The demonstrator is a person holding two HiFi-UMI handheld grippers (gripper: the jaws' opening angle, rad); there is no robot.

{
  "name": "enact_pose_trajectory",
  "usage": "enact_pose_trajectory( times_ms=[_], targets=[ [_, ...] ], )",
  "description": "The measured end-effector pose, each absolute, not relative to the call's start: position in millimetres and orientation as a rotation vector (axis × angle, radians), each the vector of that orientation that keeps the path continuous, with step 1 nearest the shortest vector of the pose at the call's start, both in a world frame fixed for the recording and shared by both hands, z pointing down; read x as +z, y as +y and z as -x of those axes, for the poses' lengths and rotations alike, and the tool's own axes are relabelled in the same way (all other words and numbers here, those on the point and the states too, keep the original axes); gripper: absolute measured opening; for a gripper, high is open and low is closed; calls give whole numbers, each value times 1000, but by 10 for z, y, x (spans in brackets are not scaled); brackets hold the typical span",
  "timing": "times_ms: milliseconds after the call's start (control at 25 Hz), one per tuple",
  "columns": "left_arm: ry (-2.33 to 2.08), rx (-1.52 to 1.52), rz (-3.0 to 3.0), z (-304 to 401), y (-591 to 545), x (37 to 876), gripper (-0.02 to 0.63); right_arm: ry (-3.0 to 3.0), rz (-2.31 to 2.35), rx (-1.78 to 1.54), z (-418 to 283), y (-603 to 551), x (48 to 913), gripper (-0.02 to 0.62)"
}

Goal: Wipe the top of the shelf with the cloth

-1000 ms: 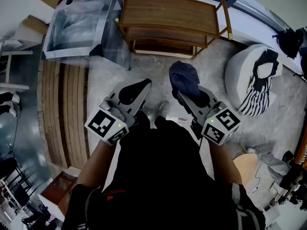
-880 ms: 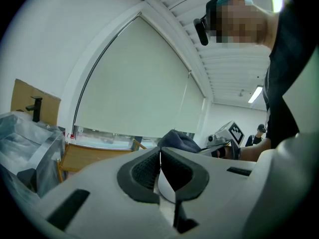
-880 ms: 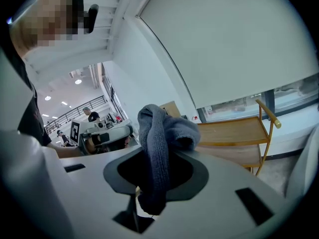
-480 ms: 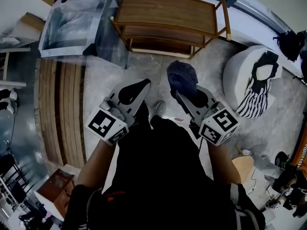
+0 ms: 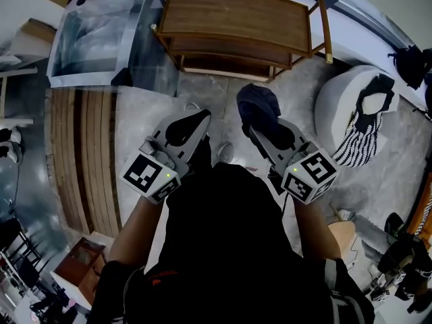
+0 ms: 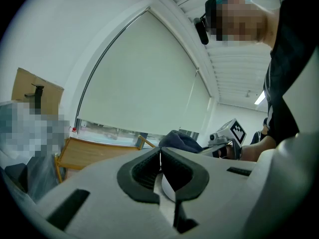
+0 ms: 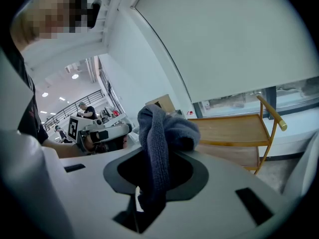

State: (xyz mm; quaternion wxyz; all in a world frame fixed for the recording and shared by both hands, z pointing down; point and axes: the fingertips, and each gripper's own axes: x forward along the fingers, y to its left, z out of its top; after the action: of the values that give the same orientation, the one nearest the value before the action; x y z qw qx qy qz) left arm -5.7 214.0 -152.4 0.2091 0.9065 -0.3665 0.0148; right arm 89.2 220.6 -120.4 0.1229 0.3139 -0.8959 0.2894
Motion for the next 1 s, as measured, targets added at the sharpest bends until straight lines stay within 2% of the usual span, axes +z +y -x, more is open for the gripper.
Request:
enact_pose_trajectory(
  times_ms=[640, 1000],
  targets=[
    [-969, 17, -2498, 870, 910, -984, 20, -2493, -898, 906, 20, 954, -544, 95],
    [-967, 135, -2447, 1339, 317, -531, 20, -2414, -918, 935, 483, 333, -155, 95]
  ],
)
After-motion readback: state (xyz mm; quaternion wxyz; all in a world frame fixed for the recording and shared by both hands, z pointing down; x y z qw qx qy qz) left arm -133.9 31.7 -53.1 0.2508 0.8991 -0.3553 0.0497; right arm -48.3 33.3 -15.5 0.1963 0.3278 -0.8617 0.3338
